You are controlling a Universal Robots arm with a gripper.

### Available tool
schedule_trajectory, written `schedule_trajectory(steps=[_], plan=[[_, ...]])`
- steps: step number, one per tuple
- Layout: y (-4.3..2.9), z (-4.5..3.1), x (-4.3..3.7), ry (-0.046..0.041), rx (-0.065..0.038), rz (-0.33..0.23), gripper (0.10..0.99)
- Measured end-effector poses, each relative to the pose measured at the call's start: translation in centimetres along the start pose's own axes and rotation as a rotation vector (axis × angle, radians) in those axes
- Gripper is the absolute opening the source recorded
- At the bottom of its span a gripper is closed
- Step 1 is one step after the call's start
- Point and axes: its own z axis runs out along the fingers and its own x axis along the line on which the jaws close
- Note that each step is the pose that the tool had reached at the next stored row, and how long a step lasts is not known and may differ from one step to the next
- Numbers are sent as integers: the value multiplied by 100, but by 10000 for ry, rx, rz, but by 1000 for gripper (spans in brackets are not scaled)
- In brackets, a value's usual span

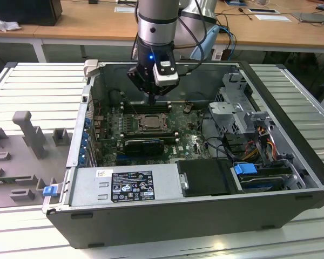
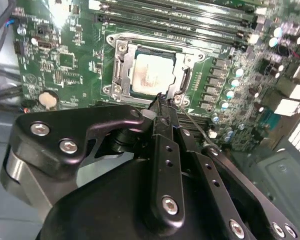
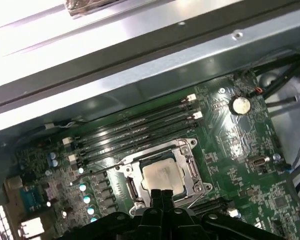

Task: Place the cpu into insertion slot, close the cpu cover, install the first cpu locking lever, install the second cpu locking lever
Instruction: 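Install the first cpu locking lever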

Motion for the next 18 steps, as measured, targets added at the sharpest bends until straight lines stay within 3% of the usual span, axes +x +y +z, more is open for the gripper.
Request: schedule_trajectory(steps=[3, 10, 18], plan=[[0, 2, 0, 1, 9, -773, 106], [-44, 10, 135, -133, -32, -853, 106], [-45, 38, 135, -116, -15, -3012, 106]])
